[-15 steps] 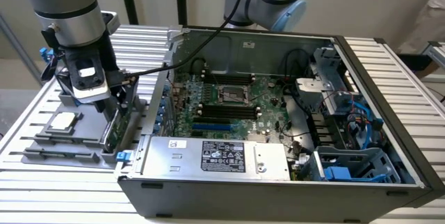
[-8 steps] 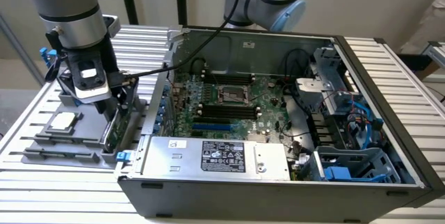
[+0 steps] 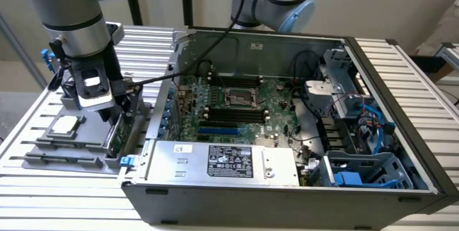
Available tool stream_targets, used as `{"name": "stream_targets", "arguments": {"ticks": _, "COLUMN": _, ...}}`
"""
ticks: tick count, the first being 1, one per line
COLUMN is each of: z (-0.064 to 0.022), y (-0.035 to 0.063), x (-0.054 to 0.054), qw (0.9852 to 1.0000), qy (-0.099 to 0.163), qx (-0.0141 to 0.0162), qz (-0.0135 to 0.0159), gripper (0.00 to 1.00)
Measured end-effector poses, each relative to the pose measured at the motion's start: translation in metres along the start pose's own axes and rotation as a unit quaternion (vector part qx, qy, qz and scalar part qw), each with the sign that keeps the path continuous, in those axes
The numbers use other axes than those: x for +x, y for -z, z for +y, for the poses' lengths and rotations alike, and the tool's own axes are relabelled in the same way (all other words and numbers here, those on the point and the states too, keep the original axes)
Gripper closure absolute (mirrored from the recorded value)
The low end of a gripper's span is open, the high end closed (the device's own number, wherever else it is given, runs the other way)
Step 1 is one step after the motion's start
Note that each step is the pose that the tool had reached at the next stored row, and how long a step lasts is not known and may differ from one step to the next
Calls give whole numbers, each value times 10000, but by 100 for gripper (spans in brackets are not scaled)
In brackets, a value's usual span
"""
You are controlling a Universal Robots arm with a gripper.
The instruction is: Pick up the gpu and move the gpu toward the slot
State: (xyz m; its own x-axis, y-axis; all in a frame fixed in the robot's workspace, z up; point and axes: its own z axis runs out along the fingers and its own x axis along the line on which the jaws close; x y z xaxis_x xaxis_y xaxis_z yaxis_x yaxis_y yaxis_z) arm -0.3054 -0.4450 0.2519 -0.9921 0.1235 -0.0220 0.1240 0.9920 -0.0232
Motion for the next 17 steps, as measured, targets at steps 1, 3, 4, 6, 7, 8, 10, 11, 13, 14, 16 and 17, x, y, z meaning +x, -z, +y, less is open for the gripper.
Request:
{"name": "stream_targets", "arguments": {"ticks": 1, "z": 2, "y": -15, "x": 3, "qw": 10000, "qy": 0, "qx": -1, "qz": -14, "gripper": 46}}
{"name": "stream_targets", "arguments": {"ticks": 3, "z": 6, "y": -37, "x": 18, "qw": 10000, "qy": -1, "qx": -4, "qz": -38, "gripper": 46}}
{"name": "stream_targets", "arguments": {"ticks": 4, "z": 8, "y": -44, "x": 25, "qw": 10000, "qy": -1, "qx": -5, "qz": -46, "gripper": 46}}
{"name": "stream_targets", "arguments": {"ticks": 6, "z": 14, "y": -53, "x": 37, "qw": 10000, "qy": -1, "qx": -6, "qz": -55, "gripper": 46}}
{"name": "stream_targets", "arguments": {"ticks": 7, "z": 17, "y": -56, "x": 40, "qw": 10000, "qy": -1, "qx": -7, "qz": -60, "gripper": 46}}
{"name": "stream_targets", "arguments": {"ticks": 8, "z": 21, "y": -60, "x": 43, "qw": 10000, "qy": -1, "qx": -7, "qz": -65, "gripper": 46}}
{"name": "stream_targets", "arguments": {"ticks": 10, "z": 30, "y": -69, "x": 48, "qw": 10000, "qy": -1, "qx": -10, "qz": -81, "gripper": 46}}
{"name": "stream_targets", "arguments": {"ticks": 11, "z": 34, "y": -73, "x": 52, "qw": 10000, "qy": -1, "qx": -10, "qz": -90, "gripper": 46}}
{"name": "stream_targets", "arguments": {"ticks": 13, "z": 42, "y": -83, "x": 60, "qw": 9999, "qy": 1, "qx": -13, "qz": -108, "gripper": 46}}
{"name": "stream_targets", "arguments": {"ticks": 14, "z": 44, "y": -86, "x": 65, "qw": 9999, "qy": 2, "qx": -13, "qz": -112, "gripper": 49}}
{"name": "stream_targets", "arguments": {"ticks": 16, "z": 48, "y": -93, "x": 70, "qw": 9999, "qy": 4, "qx": -15, "qz": -120, "gripper": 55}}
{"name": "stream_targets", "arguments": {"ticks": 17, "z": 50, "y": -96, "x": 71, "qw": 9999, "qy": 5, "qx": -15, "qz": -123, "gripper": 55}}
